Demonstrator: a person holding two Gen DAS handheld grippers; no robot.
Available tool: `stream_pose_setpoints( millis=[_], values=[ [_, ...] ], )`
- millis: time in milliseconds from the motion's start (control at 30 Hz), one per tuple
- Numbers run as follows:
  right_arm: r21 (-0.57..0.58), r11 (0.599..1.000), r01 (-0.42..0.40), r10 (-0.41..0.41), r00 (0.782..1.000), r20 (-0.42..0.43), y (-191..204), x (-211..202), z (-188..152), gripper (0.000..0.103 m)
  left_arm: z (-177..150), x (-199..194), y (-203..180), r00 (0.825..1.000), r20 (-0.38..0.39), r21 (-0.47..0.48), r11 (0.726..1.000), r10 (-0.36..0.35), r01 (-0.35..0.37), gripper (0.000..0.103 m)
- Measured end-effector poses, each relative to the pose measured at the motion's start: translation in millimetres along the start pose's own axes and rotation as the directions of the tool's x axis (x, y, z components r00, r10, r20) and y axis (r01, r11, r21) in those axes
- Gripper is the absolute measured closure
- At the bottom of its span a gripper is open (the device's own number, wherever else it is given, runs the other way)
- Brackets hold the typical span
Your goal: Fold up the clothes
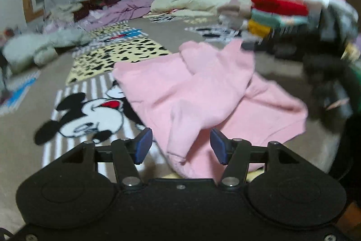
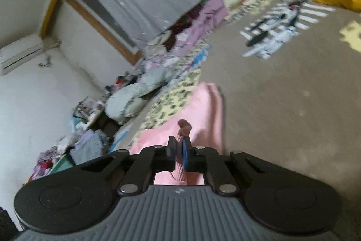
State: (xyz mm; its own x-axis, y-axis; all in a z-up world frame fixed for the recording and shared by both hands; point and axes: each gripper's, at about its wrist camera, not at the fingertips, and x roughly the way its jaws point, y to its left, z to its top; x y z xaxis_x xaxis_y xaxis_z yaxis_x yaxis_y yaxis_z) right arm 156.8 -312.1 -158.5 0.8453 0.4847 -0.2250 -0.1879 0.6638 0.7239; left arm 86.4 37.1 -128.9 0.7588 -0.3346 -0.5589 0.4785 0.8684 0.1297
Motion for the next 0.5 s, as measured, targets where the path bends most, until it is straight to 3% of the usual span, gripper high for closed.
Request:
stream_pose_setpoints(
  millis=[67, 100, 167, 367, 500],
  values=[
    [-0.021, 1.000, -0.020, 0.021, 1.000, 0.008, 6, -5, 2, 0.096, -3, 5, -6, 0.999, -0.011, 0.050, 0.998, 0.033, -0.032, 0.067],
    [-0.032, 0.999, -0.030, 0.031, 0.999, 0.012, 9, -7, 3, 0.096, -4, 7, -9, 0.999, -0.015, 0.072, 0.996, 0.045, -0.044, 0.069],
    [-0.040, 0.998, -0.047, 0.048, 0.998, 0.030, 16, -18, 7, 0.096, -5, 9, -13, 0.998, -0.016, 0.117, 0.991, 0.066, -0.063, 0.085],
    [-0.026, 0.997, -0.066, 0.068, 0.995, 0.079, 21, -56, 17, 0.096, -8, 5, -25, 0.999, -0.023, 0.220, 0.975, 0.047, -0.041, 0.090],
    [0.004, 1.000, -0.027, 0.026, 0.995, 0.093, 10, -73, 18, 0.096, -4, 6, -34, 1.000, -0.005, 0.244, 0.970, 0.021, -0.020, 0.090]
  ],
)
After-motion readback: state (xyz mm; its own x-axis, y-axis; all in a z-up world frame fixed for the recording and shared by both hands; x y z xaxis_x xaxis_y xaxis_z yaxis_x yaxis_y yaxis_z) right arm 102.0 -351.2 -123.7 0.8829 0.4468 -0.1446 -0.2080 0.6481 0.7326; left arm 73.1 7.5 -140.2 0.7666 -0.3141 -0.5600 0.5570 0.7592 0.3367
